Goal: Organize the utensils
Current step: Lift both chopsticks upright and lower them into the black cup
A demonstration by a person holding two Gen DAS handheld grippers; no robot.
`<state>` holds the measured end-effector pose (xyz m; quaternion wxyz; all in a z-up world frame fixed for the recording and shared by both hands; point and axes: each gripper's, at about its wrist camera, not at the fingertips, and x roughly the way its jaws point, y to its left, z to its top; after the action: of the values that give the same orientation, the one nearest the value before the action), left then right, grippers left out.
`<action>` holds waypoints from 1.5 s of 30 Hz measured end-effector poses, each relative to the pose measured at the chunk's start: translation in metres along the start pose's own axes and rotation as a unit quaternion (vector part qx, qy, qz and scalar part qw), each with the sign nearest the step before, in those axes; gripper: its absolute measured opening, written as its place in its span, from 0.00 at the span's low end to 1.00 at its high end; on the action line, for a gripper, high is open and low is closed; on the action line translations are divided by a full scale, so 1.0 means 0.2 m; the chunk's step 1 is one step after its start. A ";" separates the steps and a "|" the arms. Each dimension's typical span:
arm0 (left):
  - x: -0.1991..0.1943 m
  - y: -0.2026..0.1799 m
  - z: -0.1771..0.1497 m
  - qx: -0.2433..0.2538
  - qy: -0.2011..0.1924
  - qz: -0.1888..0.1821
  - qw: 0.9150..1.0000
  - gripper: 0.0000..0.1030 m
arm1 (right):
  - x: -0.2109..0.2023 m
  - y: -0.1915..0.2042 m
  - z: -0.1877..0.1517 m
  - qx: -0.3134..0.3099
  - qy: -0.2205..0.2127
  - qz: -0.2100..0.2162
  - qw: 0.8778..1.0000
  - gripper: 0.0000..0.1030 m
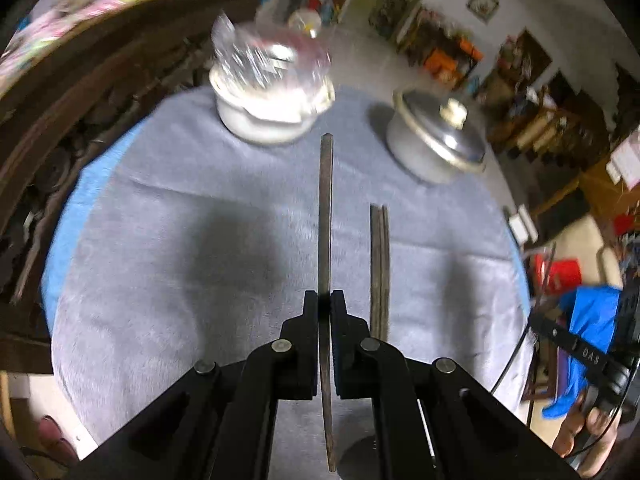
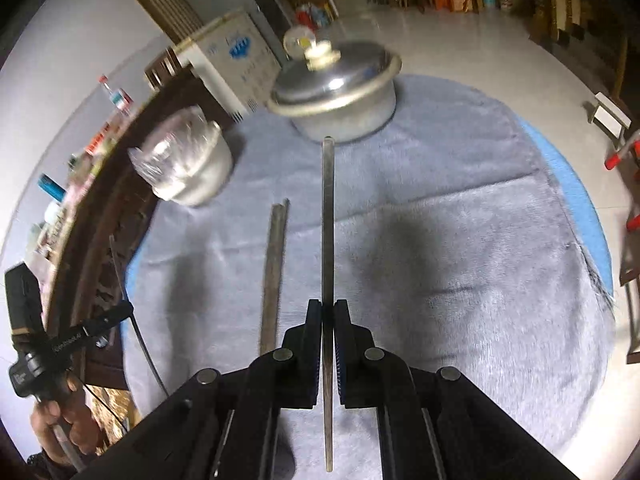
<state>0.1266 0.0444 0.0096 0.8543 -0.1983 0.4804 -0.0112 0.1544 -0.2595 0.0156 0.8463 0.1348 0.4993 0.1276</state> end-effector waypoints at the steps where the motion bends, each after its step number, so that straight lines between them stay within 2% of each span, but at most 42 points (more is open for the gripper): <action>1: -0.06 0.01 -0.01 -0.009 -0.013 -0.010 1.000 0.06 | -0.05 0.01 -0.01 0.003 -0.012 0.007 1.000 0.07; 6: -0.31 0.03 -0.08 -0.035 -0.079 -0.042 0.995 0.06 | -0.29 0.07 -0.08 0.006 -0.069 0.043 0.997 0.07; 10: -0.43 -0.01 -0.14 -0.031 -0.123 -0.054 0.990 0.06 | -0.39 0.17 -0.15 -0.002 -0.100 0.070 0.993 0.07; 18: -0.52 -0.05 -0.28 -0.025 -0.187 -0.064 0.980 0.06 | -0.41 0.36 -0.31 -0.037 -0.132 0.083 0.987 0.07; 23: -0.50 -0.08 -0.37 -0.012 -0.196 -0.064 0.978 0.06 | -0.34 0.40 -0.39 -0.050 -0.131 0.076 0.987 0.07; 32: -0.45 -0.20 -0.51 0.045 -0.214 -0.055 0.974 0.06 | -0.30 0.42 -0.48 -0.071 -0.138 0.057 0.986 0.07; 45: -0.36 -0.24 -0.68 0.111 -0.213 -0.031 0.970 0.06 | -0.27 0.41 -0.61 -0.092 -0.138 0.046 0.985 0.07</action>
<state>-0.0168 -0.0300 0.0225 0.9527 -0.1150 0.2771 -0.0488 0.0150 -0.1902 0.0307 0.9091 0.0958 0.3568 0.1922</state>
